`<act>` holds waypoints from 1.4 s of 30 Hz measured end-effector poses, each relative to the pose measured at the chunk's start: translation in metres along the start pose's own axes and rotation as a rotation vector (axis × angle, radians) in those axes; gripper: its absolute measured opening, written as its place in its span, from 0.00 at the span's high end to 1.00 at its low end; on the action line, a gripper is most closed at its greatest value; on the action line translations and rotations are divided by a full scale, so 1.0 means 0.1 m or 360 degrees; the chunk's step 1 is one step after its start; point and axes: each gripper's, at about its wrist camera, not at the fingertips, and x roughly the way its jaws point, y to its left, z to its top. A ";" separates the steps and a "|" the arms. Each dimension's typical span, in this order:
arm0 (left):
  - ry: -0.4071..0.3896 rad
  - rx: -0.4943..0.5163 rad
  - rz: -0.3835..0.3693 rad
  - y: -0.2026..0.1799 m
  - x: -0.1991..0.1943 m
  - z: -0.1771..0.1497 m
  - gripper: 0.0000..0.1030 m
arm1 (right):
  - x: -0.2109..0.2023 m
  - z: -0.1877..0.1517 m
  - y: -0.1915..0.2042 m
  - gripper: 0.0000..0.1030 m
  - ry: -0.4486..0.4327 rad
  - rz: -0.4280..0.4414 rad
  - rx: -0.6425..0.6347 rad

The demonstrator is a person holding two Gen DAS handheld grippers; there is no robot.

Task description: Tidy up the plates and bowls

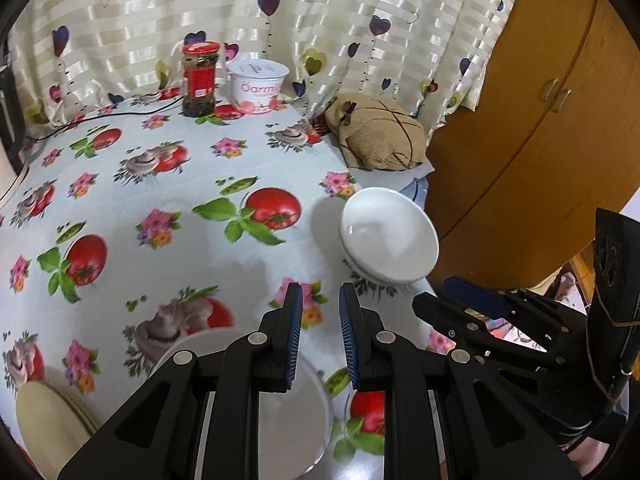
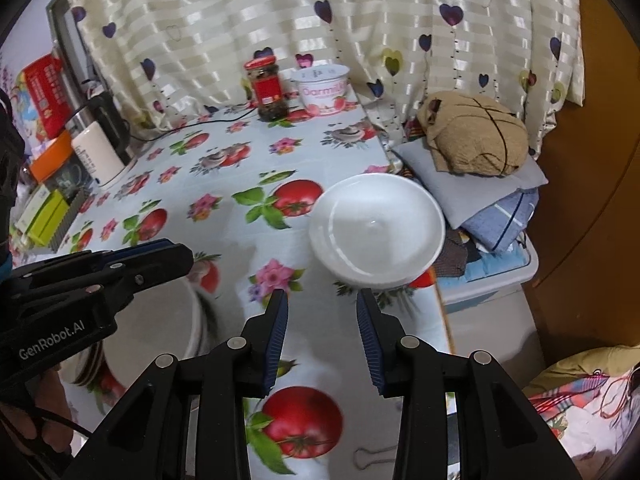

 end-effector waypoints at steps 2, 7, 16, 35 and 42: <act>0.0003 0.0007 -0.0006 -0.03 0.05 0.06 0.78 | 0.01 0.04 -0.07 0.66 -0.0009 -0.0027 0.0013; 0.0044 0.0002 -0.0038 -0.07 0.30 0.24 0.77 | 0.07 0.13 -0.28 0.65 -0.0020 -0.0074 0.0067; 0.0141 -0.0052 -0.0023 -0.04 0.72 0.38 0.76 | 0.33 0.26 -0.62 0.64 0.0018 -0.0130 0.0151; 0.0203 -0.0093 -0.0056 -0.04 0.98 0.46 0.77 | 0.70 0.30 -0.74 0.67 0.0099 -0.0131 0.0195; 0.0255 -0.0040 -0.0040 -0.13 1.11 0.42 0.77 | 0.74 0.31 -0.75 0.82 0.0107 -0.0131 0.0213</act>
